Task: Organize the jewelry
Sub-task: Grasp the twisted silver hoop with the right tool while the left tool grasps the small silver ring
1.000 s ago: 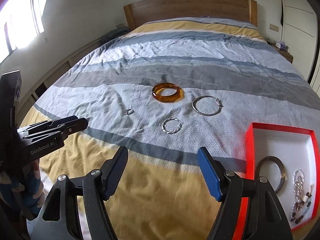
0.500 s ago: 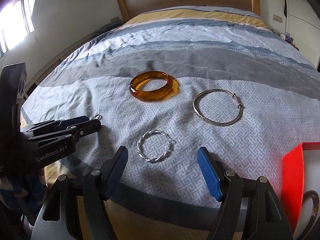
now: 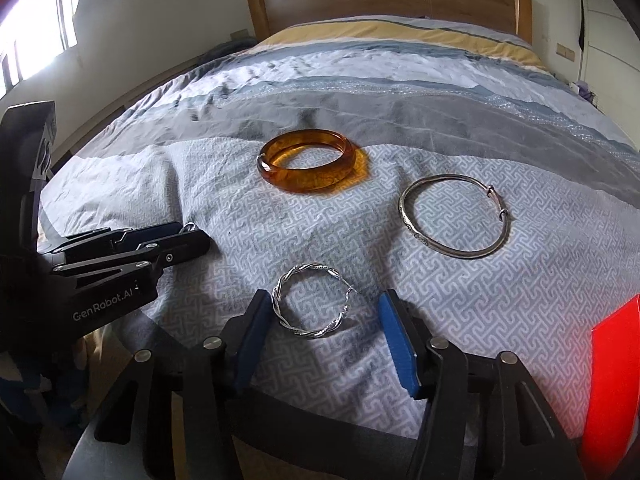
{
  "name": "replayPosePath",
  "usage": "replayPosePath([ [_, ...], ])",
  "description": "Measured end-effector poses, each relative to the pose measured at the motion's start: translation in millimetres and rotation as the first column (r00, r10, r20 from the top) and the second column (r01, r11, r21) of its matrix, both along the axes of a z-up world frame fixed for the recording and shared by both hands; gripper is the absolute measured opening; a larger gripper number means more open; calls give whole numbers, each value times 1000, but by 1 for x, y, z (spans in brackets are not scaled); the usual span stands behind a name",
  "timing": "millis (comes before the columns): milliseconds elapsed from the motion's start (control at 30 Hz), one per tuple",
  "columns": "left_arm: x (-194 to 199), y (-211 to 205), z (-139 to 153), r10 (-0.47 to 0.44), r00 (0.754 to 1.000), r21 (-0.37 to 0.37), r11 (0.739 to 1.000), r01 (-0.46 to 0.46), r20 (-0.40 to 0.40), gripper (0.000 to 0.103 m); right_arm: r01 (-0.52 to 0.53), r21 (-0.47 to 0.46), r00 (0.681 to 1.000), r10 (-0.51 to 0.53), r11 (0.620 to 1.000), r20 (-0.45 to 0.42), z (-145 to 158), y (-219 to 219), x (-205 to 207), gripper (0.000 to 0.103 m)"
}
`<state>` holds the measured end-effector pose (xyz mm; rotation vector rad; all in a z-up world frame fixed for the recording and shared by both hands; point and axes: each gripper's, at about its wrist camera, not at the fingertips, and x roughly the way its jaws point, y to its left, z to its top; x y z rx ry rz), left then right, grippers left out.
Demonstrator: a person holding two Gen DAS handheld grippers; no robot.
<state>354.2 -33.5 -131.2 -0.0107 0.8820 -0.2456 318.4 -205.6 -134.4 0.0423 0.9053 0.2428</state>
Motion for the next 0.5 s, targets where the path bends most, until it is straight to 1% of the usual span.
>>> replayPosePath([
  [100, 0, 2, 0, 6, 1000, -11, 1000, -6, 2, 19, 1, -4, 1000, -1, 1000, 10, -1, 0, 0, 38],
  [167, -1, 3, 1, 9, 1000, -16, 1000, -9, 6, 18, 2, 5, 1000, -2, 1000, 18, -1, -2, -1, 38],
  [333, -6, 3, 4, 12, 1000, -3, 1000, -12, 25, 17, 6, 32, 999, -8, 999, 45, 3, -6, -4, 37],
  [500, -14, 1, 15, 14, 999, 26, 1000, -15, 44, 17, 1, 63, 997, -6, 998, 79, 15, -9, -11, 37],
])
